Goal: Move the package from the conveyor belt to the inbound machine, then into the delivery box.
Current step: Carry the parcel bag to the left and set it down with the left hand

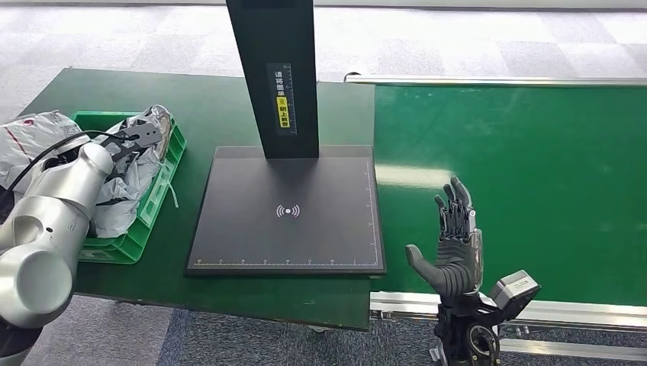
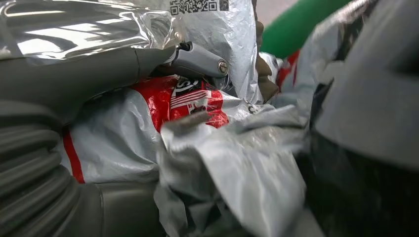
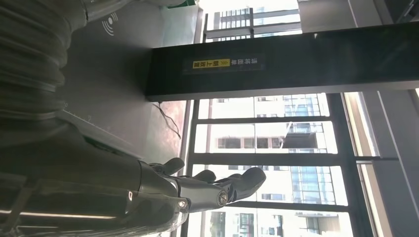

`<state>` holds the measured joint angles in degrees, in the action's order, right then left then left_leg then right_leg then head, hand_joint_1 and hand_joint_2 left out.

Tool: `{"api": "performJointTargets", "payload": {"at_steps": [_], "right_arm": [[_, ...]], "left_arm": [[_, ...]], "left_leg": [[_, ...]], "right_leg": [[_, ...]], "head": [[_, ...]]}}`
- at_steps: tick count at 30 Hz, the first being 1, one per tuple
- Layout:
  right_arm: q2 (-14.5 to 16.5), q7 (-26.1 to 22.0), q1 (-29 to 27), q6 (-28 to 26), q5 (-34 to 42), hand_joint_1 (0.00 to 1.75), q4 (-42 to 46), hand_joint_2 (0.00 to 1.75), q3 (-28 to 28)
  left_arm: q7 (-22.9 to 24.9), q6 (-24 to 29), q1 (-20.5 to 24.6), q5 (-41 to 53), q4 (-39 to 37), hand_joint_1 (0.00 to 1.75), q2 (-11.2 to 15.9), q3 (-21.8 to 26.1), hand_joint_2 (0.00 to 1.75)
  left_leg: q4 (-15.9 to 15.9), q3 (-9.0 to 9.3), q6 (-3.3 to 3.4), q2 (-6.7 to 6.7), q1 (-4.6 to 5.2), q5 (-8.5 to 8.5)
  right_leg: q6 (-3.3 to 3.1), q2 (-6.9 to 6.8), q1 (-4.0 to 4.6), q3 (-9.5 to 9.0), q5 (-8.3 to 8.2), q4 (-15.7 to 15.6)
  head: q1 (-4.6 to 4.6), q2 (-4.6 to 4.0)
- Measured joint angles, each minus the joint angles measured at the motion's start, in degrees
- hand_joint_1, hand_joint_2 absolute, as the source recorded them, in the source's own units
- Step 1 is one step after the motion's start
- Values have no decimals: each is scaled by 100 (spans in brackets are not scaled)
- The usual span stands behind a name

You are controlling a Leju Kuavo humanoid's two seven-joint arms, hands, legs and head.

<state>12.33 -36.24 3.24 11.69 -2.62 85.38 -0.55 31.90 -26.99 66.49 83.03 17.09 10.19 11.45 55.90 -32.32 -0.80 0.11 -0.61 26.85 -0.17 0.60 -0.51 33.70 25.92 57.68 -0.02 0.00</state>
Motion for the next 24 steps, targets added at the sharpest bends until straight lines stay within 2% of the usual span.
{"api": "performJointTargets", "payload": {"at_steps": [5, 6, 9, 10, 13, 16, 21, 24], "right_arm": [[-5, 0, 15, -62, 52, 0, -13, 175, 41], [-6, 0, 15, -63, 60, 0, -14, 175, 48], [-7, 5, 14, -63, 81, 0, -12, 175, 55], [-7, 9, 13, -63, 86, 0, -11, 175, 55], [-7, 39, -4, -61, 107, 0, 11, 175, 54], [-4, 90, -97, -24, 112, 0, 127, 175, 49], [21, 145, -319, 80, 81, 0, 399, 175, 35], [39, 144, -369, 102, 78, 0, 470, 175, 26]], "left_arm": [[-166, -71, -143, -34, -31, 175, 46, 214, 175], [-171, -85, -154, -34, -34, 165, 51, 241, 175], [-201, -130, -198, -17, -44, 34, 58, 283, 175], [-218, -99, -223, -1, -46, 0, 61, 286, 175], [-368, 342, -331, 80, -47, 0, 60, 286, 175], [-823, 1343, -471, 110, -40, 0, 25, 287, 175], [-2322, 3595, -698, -212, 82, 0, -138, 335, 175], [-3619, 4542, -802, -848, 226, 0, -267, 453, 175]], "left_leg": [[-1, 5, 0, -2, 0, 0], [-1, 7, 0, -2, 0, 0], [-1, 14, 0, -2, 1, 0], [-1, 18, 0, -2, 1, 1], [-1, 26, 0, -3, 1, 1], [0, 28, -1, -5, 1, 0], [0, 18, -4, -33, 0, -7], [1, 17, -3, -36, 2, -7]], "right_leg": [[0, -1, 0, -5, 1, 0], [0, -1, 0, -7, 1, 0], [0, -1, -1, -15, 1, 0], [0, -1, -1, -18, 1, 0], [0, -1, -1, -23, 1, -1], [0, -7, -1, -24, 1, -1], [0, -39, 0, -25, 2, -1], [1, -39, -1, -26, 2, -1]], "head": [[0, 0], [0, 0], [1, 0], [1, 0], [0, 0], [0, -1], [2, 0], [2, 0]]}}
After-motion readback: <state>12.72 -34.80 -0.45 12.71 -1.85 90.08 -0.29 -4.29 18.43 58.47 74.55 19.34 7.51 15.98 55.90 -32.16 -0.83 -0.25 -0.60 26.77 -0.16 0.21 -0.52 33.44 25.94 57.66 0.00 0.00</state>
